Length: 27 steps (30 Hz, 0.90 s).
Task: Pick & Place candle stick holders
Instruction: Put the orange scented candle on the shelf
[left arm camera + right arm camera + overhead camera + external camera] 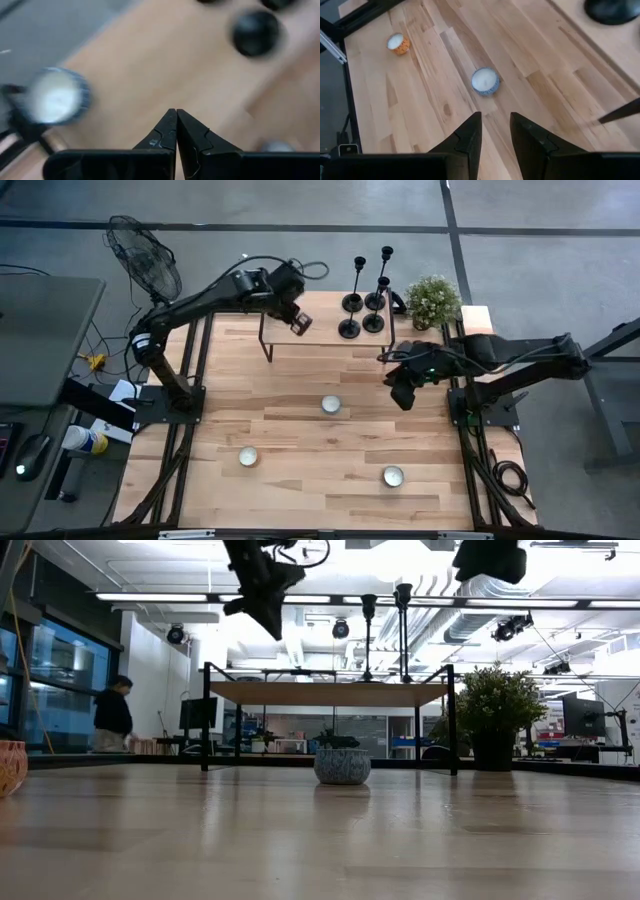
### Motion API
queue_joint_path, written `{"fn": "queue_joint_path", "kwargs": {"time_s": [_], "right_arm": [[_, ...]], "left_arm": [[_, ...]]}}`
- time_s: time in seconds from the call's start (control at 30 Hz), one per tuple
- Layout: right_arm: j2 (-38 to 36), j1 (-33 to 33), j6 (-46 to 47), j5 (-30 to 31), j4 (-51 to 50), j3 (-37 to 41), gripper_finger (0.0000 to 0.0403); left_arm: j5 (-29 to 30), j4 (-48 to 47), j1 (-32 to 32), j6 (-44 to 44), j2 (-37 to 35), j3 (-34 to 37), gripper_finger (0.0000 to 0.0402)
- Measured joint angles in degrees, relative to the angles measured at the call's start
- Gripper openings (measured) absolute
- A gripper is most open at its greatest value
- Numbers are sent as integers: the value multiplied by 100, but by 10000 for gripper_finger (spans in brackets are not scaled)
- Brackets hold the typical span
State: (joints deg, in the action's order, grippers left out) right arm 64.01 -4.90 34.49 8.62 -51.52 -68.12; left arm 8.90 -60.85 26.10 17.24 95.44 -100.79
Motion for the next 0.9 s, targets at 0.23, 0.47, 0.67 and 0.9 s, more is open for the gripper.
{"fn": "queue_joint_path", "kwargs": {"time_s": [0.23, 0.47, 0.67, 0.9], "right_arm": [[-442, -1, -101, 213, -336, 0, 94], [-647, -1, -152, 221, -489, 0, 94], [-667, -3, -202, 129, -744, 0, 94], [-669, -3, -422, -6, -834, 0, 94]], "left_arm": [[-537, -167, -651, -692, 0, 2, 0], [-505, -181, -1329, -938, 1, 4, 0], [-245, -708, -1921, -342, 65, 101, 0], [-170, -1169, -2635, 705, -191, 931, 0]]}}
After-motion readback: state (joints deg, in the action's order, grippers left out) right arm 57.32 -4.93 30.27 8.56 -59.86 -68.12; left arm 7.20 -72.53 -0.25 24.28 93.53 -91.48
